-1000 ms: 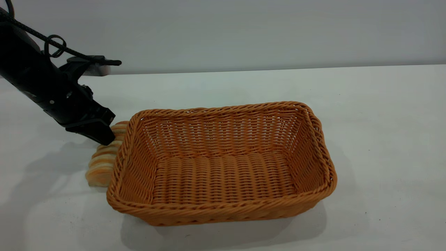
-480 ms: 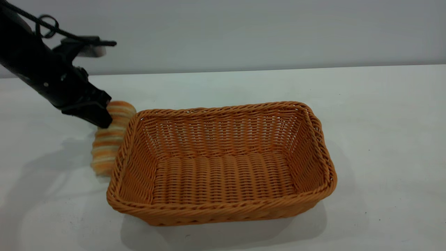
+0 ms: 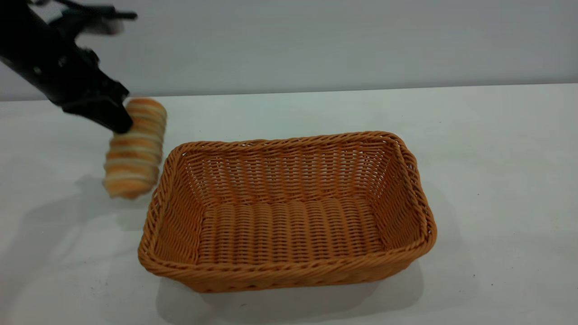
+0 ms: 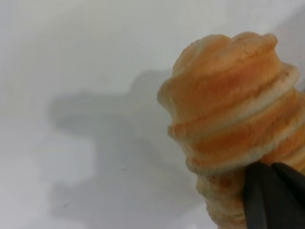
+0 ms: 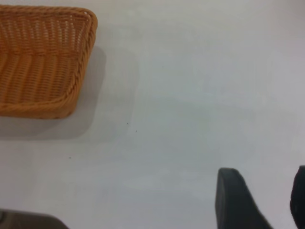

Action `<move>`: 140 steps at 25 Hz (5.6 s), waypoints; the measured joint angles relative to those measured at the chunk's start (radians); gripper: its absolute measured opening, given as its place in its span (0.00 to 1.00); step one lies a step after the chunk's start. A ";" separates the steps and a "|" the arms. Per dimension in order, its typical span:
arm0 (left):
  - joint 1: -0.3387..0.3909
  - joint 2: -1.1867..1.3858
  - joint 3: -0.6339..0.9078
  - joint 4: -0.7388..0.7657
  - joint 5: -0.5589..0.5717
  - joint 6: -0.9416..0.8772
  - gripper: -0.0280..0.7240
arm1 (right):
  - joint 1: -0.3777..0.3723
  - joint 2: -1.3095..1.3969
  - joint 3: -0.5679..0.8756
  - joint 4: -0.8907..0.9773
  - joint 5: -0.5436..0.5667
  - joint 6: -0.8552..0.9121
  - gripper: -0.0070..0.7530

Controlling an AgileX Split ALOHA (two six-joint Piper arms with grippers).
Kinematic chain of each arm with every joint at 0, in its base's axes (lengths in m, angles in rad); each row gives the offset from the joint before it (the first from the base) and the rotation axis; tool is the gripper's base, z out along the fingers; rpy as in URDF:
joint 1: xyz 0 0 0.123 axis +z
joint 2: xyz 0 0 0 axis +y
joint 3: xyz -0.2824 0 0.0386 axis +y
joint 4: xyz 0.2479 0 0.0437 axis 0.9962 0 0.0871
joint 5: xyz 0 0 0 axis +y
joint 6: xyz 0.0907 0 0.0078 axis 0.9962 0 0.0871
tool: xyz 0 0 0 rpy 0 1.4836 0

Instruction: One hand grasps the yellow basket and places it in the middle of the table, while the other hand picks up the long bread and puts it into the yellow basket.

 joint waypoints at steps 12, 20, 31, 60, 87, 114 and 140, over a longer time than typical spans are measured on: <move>0.000 -0.165 -0.006 0.005 0.107 -0.026 0.02 | 0.000 0.000 0.000 0.000 0.000 0.000 0.44; -0.074 -0.171 -0.099 -0.156 0.256 0.101 0.02 | 0.000 0.000 0.000 0.000 0.000 0.001 0.44; -0.313 -0.076 -0.164 -0.061 0.353 0.111 0.02 | 0.000 0.000 0.000 0.000 0.000 0.002 0.44; -0.410 0.033 -0.170 0.053 0.352 0.004 0.38 | 0.000 0.000 0.000 0.002 0.000 0.003 0.44; -0.410 -0.686 -0.221 0.479 0.423 -0.535 0.35 | 0.000 0.000 0.000 -0.001 0.000 0.004 0.44; -0.410 -1.910 0.275 0.509 0.734 -0.812 0.35 | 0.000 0.000 0.000 -0.001 0.000 0.004 0.44; 0.013 -2.073 0.636 0.263 0.729 -0.510 0.35 | 0.000 0.000 0.000 -0.001 0.000 0.003 0.44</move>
